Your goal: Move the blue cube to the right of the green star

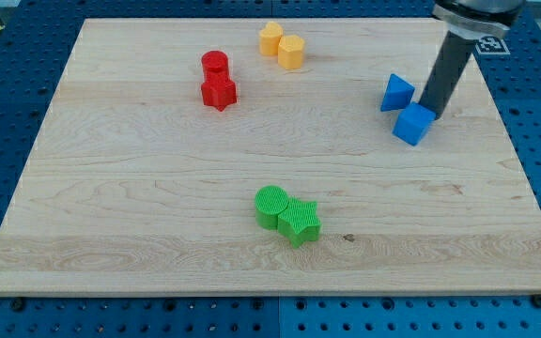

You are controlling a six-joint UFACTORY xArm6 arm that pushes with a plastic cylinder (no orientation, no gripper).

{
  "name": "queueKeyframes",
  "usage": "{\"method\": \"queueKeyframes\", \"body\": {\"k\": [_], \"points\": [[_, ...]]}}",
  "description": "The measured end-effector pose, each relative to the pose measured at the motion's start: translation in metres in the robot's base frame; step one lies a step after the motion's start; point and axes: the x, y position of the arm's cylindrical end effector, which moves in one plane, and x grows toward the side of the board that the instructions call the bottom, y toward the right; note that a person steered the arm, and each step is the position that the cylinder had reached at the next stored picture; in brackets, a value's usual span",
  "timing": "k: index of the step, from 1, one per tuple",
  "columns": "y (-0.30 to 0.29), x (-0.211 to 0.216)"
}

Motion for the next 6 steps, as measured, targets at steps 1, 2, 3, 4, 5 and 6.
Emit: {"method": "queueKeyframes", "body": {"k": [1, 2, 3, 4, 5, 6], "points": [[-0.029, 0.003], [-0.032, 0.028], [-0.038, 0.051], [-0.057, 0.073], [-0.065, 0.105], [-0.065, 0.126]]}}
